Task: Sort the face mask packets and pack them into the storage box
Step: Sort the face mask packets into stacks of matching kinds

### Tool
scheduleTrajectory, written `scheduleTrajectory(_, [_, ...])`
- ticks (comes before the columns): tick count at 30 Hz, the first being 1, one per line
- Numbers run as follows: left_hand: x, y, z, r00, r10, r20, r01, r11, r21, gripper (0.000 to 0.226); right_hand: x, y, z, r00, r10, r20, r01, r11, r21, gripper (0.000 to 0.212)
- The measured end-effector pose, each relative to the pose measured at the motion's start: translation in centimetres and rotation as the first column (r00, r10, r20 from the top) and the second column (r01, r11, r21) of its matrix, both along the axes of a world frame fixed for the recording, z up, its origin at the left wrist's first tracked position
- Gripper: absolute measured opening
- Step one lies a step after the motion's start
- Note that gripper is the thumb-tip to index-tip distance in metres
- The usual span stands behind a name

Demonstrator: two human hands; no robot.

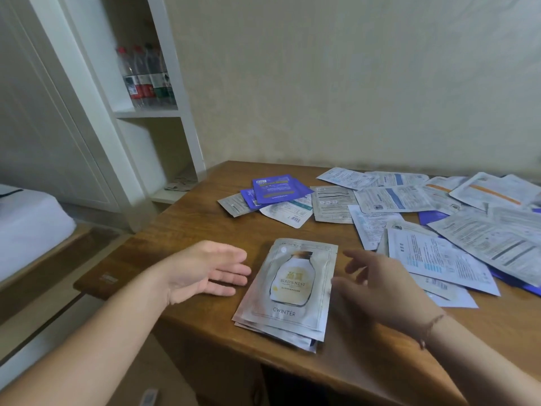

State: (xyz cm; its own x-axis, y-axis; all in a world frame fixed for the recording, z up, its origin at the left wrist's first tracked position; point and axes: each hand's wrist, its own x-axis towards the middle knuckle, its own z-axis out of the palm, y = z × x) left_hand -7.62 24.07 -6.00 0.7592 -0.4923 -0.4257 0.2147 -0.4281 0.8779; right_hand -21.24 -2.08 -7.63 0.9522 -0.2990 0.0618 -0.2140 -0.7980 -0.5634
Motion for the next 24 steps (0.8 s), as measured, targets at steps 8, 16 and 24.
scheduleTrajectory(8, [-4.5,0.2,-2.0,0.898,-0.248,0.364,0.189,0.963,0.192,0.100,-2.2,3.2,-1.9,0.979,0.200,0.034,-0.187,0.955,-0.231,0.072])
scheduleTrajectory(16, [-2.9,1.2,-0.6,0.904,0.089,-0.417,-0.231,0.924,-0.305,0.086,-0.3,0.0,0.7,0.983,-0.056,-0.176,0.180,0.505,0.844,0.028])
scheduleTrajectory(24, [-3.0,-0.5,-0.2,0.928,0.085,-0.363,-0.173,0.961,-0.217,0.076,2.2,0.3,1.1,0.935,-0.023,-0.353,0.344,0.292,0.892,0.030])
